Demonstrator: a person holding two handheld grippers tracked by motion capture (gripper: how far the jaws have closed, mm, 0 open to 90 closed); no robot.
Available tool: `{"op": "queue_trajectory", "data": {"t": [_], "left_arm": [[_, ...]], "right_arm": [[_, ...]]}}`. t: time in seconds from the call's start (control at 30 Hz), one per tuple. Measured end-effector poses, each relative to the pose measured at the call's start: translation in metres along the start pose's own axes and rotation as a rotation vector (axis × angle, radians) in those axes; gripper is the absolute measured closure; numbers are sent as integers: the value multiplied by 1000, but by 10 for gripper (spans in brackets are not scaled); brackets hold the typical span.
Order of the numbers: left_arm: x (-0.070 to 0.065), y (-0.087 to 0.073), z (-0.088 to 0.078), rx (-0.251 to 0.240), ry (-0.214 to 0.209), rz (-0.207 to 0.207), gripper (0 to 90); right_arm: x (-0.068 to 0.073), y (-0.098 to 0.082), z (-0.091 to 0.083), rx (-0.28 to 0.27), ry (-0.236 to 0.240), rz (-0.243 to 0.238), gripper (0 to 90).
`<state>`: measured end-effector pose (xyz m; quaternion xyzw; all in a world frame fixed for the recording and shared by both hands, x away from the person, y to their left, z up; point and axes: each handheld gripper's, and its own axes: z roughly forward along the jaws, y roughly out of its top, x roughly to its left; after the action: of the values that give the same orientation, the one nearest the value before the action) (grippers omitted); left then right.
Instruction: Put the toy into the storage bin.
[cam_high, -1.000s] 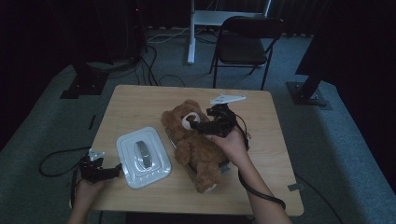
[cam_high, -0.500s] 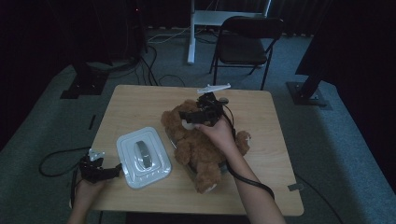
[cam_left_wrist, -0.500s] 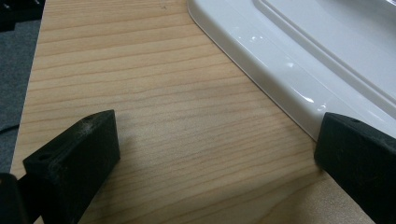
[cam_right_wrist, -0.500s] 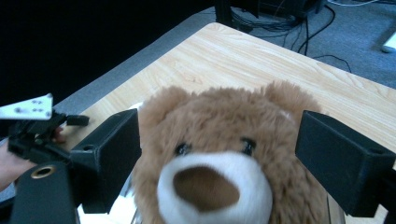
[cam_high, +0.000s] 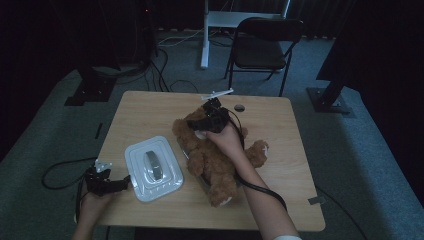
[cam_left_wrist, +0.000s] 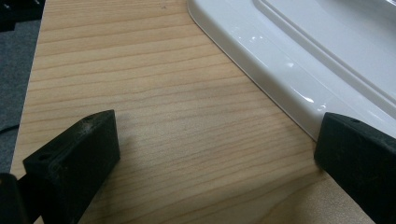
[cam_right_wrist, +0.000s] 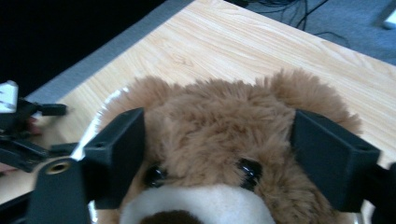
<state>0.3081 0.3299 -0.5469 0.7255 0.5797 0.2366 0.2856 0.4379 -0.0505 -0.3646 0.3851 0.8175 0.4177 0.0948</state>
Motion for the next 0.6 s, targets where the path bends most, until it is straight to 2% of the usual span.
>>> {"op": "queue_trajectory", "data": {"t": [0.17, 0.27, 0.37, 0.43, 0.53, 0.6], "left_arm": [[0, 0, 0, 1, 0, 1, 5], [0, 0, 0, 1, 0, 2, 5], [0, 0, 0, 1, 0, 0, 5], [0, 0, 0, 0, 0, 0, 5], [0, 0, 0, 2, -1, 1, 5], [0, 0, 0, 2, 0, 2, 5]], "right_arm": [[-1, -4, -3, 2, 14, -18, 232], [-1, -5, -5, 2, -1, -16, 231], [4, -5, -8, 1, -39, -43, 237], [5, -5, -6, 0, -39, -59, 237], [6, -5, -5, 42, -22, -45, 269], [6, -7, -3, 62, -21, -52, 280]]}}
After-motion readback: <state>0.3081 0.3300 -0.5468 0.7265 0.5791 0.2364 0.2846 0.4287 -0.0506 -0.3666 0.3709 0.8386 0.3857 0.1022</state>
